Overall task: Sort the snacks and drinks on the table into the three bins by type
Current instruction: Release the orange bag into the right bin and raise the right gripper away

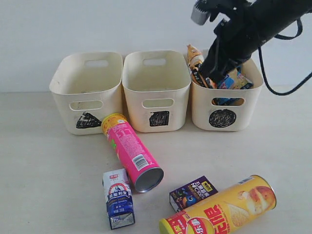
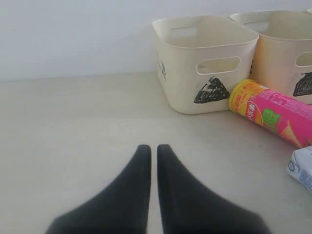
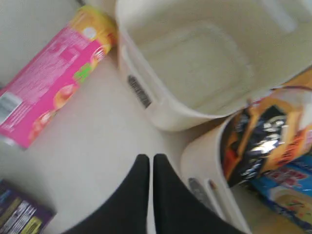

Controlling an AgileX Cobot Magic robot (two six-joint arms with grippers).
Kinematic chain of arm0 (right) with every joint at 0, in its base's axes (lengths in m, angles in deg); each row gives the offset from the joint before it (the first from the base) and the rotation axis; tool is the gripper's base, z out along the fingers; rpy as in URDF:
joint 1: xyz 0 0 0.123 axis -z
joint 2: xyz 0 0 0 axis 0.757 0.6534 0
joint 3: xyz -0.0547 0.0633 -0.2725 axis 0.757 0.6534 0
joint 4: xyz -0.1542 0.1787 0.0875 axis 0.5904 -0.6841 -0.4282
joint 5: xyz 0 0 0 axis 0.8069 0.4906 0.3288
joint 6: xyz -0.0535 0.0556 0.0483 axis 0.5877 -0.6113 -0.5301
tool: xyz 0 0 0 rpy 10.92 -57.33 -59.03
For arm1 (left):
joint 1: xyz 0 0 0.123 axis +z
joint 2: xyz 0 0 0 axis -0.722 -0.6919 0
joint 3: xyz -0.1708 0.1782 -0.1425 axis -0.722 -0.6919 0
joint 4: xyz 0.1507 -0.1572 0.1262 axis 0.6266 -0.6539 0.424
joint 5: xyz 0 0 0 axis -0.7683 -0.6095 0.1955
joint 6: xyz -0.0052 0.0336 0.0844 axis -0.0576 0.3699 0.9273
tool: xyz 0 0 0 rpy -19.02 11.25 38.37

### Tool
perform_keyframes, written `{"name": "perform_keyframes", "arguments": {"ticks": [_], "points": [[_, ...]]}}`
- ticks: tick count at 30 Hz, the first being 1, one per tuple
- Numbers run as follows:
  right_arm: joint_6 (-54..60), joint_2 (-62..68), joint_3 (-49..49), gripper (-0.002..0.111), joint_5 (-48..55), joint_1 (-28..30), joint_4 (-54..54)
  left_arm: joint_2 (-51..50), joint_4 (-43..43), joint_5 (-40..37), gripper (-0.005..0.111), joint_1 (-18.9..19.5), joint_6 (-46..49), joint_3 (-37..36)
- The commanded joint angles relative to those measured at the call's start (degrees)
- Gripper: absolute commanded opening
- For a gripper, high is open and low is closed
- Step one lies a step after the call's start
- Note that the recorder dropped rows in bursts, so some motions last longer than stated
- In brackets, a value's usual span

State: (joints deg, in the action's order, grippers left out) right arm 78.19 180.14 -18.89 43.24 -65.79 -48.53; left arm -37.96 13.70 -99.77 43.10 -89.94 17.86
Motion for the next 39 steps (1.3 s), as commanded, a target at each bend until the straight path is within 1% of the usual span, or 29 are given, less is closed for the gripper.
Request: {"name": "perform_keyframes", "arguments": {"ticks": [1, 4, 6, 8, 9, 12, 14, 17, 23, 25, 27, 29, 30, 32, 34, 35, 39], "points": [[6.06, -0.29, -0.21, 0.000, 12.85, -2.45, 4.87, 0.17, -0.31, 0.07, 0.004, 0.18, 0.42, -0.16], [14.44, 1.16, -0.21, 0.000, 18.07, -5.00, 6.29, 0.17, -0.31, 0.07, 0.004, 0.18, 0.42, -0.16], [16.54, 1.93, -0.21, 0.003, 18.87, -6.04, 6.72, 0.17, -0.31, 0.07, 0.004, 0.18, 0.42, -0.16], [16.65, 3.13, -0.21, 0.012, 19.31, -7.03, 6.72, 0.17, -0.31, 0.07, 0.004, 0.18, 0.42, -0.16], [16.97, 3.64, -0.21, 0.020, 19.55, -7.66, 6.72, 0.17, -0.31, 0.07, 0.004, 0.18, 0.42, -0.16], [17.24, 5.11, -0.21, 0.039, 19.55, -9.18, 7.61, 0.17, -0.31, 0.07, 0.004, 0.18, 0.42, -0.16], [17.24, 5.67, -0.21, 0.047, 19.55, -10.04, 8.90, 0.17, -0.31, 0.07, 0.004, 0.18, 0.42, -0.16], [17.24, 6.22, -0.21, 0.050, 19.55, -11.60, 11.62, 0.17, -0.31, 0.07, 0.004, 0.18, 0.42, -0.16], [16.70, 6.44, -0.21, 0.050, 19.26, -14.25, 13.16, 0.17, -0.31, 0.07, 0.004, 0.18, 0.42, -0.16], [14.58, 6.44, -0.21, 0.050, 18.76, -14.43, 13.16, 0.17, -0.31, 0.07, 0.004, 0.18, 0.42, -0.16], [10.15, 6.33, -0.21, 0.050, 18.87, -14.31, 14.15, 0.17, -0.31, 0.07, 0.004, 0.18, 0.42, -0.16], [2.72, 6.33, -0.21, 0.049, 19.45, -14.08, 18.52, 0.17, -0.31, 0.07, 0.004, 0.18, 0.42, -0.16], [-2.52, 6.33, -0.21, 0.046, 19.43, -13.95, 21.85, 0.17, -0.31, 0.07, 0.004, 0.18, 0.42, -0.16], [-12.65, 6.33, -0.21, 0.034, 19.31, -13.41, 28.30, 0.17, -0.31, 0.07, 0.004, 0.18, 0.42, -0.16], [-22.56, 6.33, -0.21, 0.012, 19.55, -12.02, 34.42, 0.17, -0.31, 0.07, 0.004, 0.18, 0.42, -0.16], [-25.30, 6.33, -0.21, 0.000, 19.55, -11.03, 36.03, 0.17, -0.31, 0.07, 0.004, 0.18, 0.42, -0.16], [-39.86, 6.33, -0.21, 0.000, 19.55, -5.53, 39.55, 0.17, -0.31, 0.07, 0.004, 0.18, 0.42, -0.16]]}}
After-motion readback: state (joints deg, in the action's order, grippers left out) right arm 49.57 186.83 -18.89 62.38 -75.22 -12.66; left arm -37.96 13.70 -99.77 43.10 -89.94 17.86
